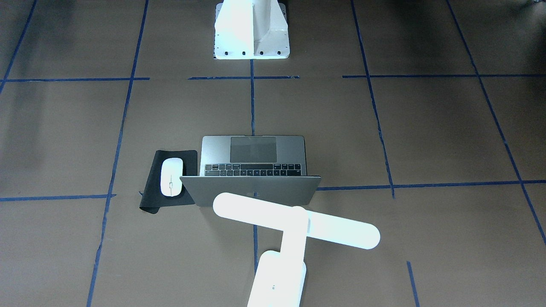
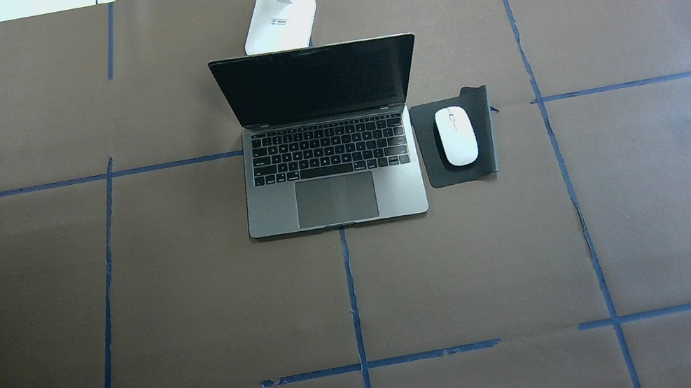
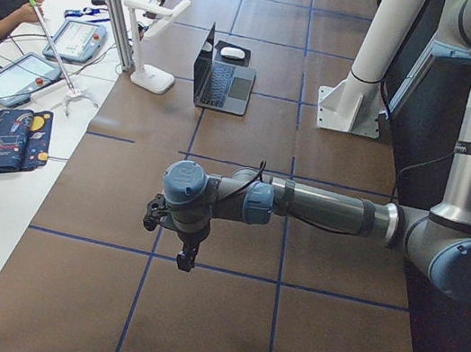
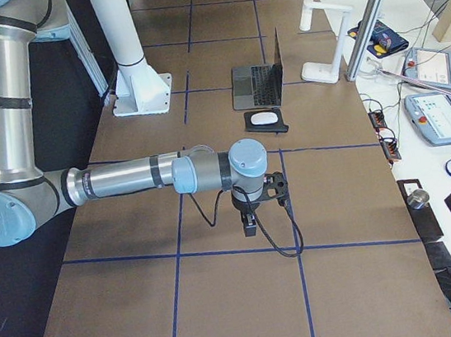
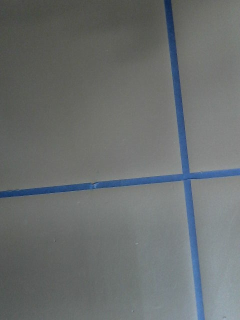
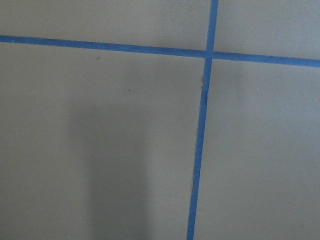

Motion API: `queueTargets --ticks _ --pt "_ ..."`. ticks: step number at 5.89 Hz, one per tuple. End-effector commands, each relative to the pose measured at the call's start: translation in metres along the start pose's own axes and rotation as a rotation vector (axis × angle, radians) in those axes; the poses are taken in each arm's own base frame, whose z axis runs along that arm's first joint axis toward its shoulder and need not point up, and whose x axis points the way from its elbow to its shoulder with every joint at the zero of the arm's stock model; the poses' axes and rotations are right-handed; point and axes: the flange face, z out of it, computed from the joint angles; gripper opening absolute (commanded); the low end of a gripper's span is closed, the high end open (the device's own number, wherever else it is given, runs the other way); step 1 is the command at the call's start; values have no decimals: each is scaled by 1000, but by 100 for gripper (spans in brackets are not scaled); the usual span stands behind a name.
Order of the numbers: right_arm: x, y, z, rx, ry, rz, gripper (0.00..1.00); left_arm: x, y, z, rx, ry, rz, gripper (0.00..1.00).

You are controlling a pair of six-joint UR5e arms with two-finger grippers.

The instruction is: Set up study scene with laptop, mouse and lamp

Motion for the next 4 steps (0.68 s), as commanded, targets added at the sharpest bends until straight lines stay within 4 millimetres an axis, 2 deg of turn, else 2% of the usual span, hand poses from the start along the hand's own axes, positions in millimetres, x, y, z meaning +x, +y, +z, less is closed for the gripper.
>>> queueTargets --ticks 1,4 --pt "6 7 2 -5 -1 29 100 3 -1 -2 5 -2 9 100" --pt "13 6 -1 1 60 27 100 8 -2 1 -2 -3 18 100"
